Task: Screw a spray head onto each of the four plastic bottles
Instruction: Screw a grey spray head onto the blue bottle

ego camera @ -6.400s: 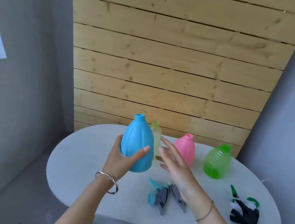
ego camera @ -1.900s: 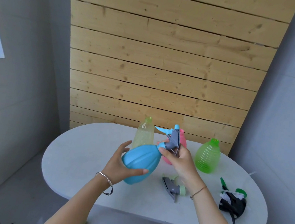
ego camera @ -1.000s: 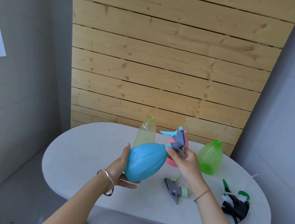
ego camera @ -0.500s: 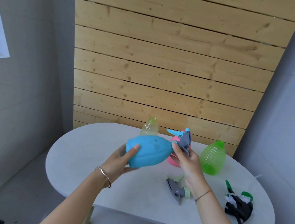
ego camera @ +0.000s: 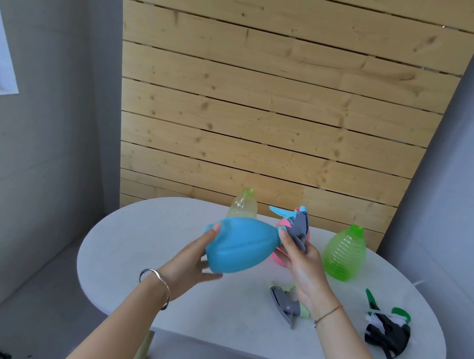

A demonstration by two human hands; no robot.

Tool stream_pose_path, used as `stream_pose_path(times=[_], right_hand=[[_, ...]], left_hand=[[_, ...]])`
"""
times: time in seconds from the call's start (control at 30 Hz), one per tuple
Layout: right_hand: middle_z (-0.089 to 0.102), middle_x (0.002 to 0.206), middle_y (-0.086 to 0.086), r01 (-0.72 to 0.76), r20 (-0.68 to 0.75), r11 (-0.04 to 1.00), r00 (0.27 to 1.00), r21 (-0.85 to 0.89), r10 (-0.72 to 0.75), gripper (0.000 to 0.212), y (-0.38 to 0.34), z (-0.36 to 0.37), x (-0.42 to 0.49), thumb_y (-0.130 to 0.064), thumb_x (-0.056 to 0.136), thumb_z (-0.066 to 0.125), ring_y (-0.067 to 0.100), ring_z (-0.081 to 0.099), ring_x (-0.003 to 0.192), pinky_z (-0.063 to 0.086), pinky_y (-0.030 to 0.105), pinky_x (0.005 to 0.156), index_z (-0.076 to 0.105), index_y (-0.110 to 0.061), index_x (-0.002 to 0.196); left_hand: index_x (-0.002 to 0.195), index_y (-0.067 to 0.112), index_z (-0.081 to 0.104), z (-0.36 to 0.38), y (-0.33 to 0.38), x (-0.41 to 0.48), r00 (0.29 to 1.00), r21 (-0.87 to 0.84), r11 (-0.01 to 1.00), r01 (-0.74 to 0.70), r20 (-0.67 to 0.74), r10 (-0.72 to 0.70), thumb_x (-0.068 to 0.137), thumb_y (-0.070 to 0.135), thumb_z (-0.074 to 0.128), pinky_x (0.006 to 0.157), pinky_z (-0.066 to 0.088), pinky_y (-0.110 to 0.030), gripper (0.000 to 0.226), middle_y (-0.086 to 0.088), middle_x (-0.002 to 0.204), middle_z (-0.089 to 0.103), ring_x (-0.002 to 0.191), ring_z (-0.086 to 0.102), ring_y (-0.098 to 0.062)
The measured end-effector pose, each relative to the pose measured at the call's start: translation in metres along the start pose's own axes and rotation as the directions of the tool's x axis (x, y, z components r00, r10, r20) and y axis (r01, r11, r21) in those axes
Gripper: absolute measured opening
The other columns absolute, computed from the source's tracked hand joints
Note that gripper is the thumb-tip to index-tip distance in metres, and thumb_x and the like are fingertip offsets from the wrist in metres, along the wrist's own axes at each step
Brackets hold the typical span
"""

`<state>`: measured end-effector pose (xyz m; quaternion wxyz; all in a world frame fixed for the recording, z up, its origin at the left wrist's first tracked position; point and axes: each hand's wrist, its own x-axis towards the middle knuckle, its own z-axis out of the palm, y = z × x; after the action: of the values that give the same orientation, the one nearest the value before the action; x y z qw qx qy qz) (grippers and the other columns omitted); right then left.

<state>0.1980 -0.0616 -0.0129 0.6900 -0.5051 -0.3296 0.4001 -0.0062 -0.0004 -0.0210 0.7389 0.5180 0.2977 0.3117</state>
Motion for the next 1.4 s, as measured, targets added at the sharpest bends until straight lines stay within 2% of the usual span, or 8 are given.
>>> stream_pose_path(times=[0.13, 0.27, 0.47, 0.67, 0.9, 1.03, 1.23, 1.4], right_hand=[[0.071, 0.108, 0.01, 0.012, -0.002, 1.0, 1.0, -0.012, -0.012, 0.022, 0.001, 0.002, -0.001, -0.017, 0.085, 0.065, 0.019, 0.068, 0.097, 0.052, 0.034, 0.091, 0.067, -0.012, 0.106], [0.07, 0.105, 0.007, -0.003, -0.017, 0.999, 1.0, 0.038, 0.004, 0.022, 0.001, 0.003, -0.001, -0.018, 0.085, 0.063, 0.021, 0.066, 0.099, 0.051, 0.033, 0.09, 0.065, -0.012, 0.107], [0.072, 0.107, 0.005, 0.036, 0.09, 0.999, 0.995, -0.023, -0.034, 0.024, 0.002, 0.008, -0.004, -0.015, 0.084, 0.065, 0.015, 0.068, 0.099, 0.057, 0.024, 0.083, 0.068, -0.007, 0.107], [0.074, 0.09, 0.001, 0.087, -0.049, 0.996, 0.995, 0.006, -0.087, 0.006, 0.003, 0.023, -0.007, -0.014, 0.082, 0.069, 0.007, 0.071, 0.082, 0.057, 0.025, 0.082, 0.071, -0.015, 0.088], [0.073, 0.097, 0.012, 0.117, -0.128, 0.989, 0.986, 0.085, -0.105, 0.004, -0.003, 0.047, -0.012, -0.014, 0.079, 0.072, 0.025, 0.068, 0.1, 0.052, 0.039, 0.093, 0.072, -0.016, 0.082], [0.075, 0.082, -0.004, 0.189, -0.091, 0.98, 0.979, 0.067, -0.183, 0.017, -0.011, 0.063, -0.012, -0.018, 0.079, 0.072, 0.02, 0.07, 0.093, 0.053, 0.035, 0.089, 0.076, -0.033, 0.073], [0.075, 0.088, -0.018, 0.252, -0.033, 0.967, 0.967, -0.049, -0.253, 0.006, -0.011, 0.095, -0.002, -0.026, 0.078, 0.073, 0.001, 0.065, 0.084, 0.05, 0.027, 0.09, 0.074, -0.021, 0.081], [0.074, 0.099, -0.004, 0.287, 0.192, 0.955, 0.944, -0.074, -0.269, 0.015, -0.014, 0.13, 0.016, -0.013, 0.084, 0.067, 0.007, 0.067, 0.096, 0.051, 0.021, 0.091, 0.07, -0.02, 0.096]], left_hand=[[0.12, 0.033, 0.052, 0.003, -0.004, -0.001, 0.998, 0.03, 1.0, 0.001, -0.065, 0.001, 0.063, 0.062, 0.065, 0.076, 0.059, -0.035, 0.065, -0.002, 0.126, 0.06, 0.106, 0.066, -0.021], [0.135, 0.027, 0.041, -0.001, -0.002, 0.001, 0.986, 0.041, 0.989, -0.145, -0.074, 0.148, 0.061, 0.038, 0.085, 0.095, 0.051, -0.035, 0.086, -0.003, 0.132, 0.056, 0.113, 0.062, -0.018], [0.126, 0.03, 0.048, 0.006, -0.004, -0.004, 0.986, -0.029, 0.994, 0.108, -0.125, -0.111, 0.058, 0.072, 0.059, 0.079, 0.059, -0.043, 0.081, -0.004, 0.124, 0.058, 0.108, 0.063, -0.025], [0.114, 0.034, 0.052, 0.011, -0.001, -0.008, 0.955, 0.007, 0.996, -0.088, -0.283, 0.086, 0.054, 0.064, 0.067, 0.072, 0.06, -0.033, 0.068, 0.0, 0.118, 0.06, 0.103, 0.063, -0.017], [0.109, 0.034, 0.056, 0.003, 0.011, -0.011, 0.844, 0.183, 0.918, -0.352, -0.362, 0.396, 0.074, 0.037, 0.072, 0.062, 0.054, -0.015, 0.038, 0.005, 0.113, 0.059, 0.091, 0.062, -0.002], [0.11, 0.034, 0.055, -0.006, 0.022, -0.016, 0.807, 0.227, 0.874, -0.431, -0.336, 0.485, 0.062, 0.048, 0.071, 0.058, 0.05, -0.009, 0.052, 0.014, 0.111, 0.058, 0.083, 0.061, 0.01], [0.11, 0.038, 0.058, -0.03, 0.023, -0.016, 0.852, 0.003, 0.945, -0.326, -0.433, 0.295, 0.067, 0.058, 0.072, 0.08, 0.059, -0.039, 0.049, 0.001, 0.119, 0.061, 0.106, 0.062, -0.018], [0.123, 0.03, 0.052, -0.051, 0.023, -0.014, 0.885, -0.07, 0.984, -0.163, -0.452, 0.114, 0.089, 0.061, 0.04, 0.085, 0.056, -0.04, 0.048, -0.001, 0.128, 0.057, 0.114, 0.059, -0.022]])
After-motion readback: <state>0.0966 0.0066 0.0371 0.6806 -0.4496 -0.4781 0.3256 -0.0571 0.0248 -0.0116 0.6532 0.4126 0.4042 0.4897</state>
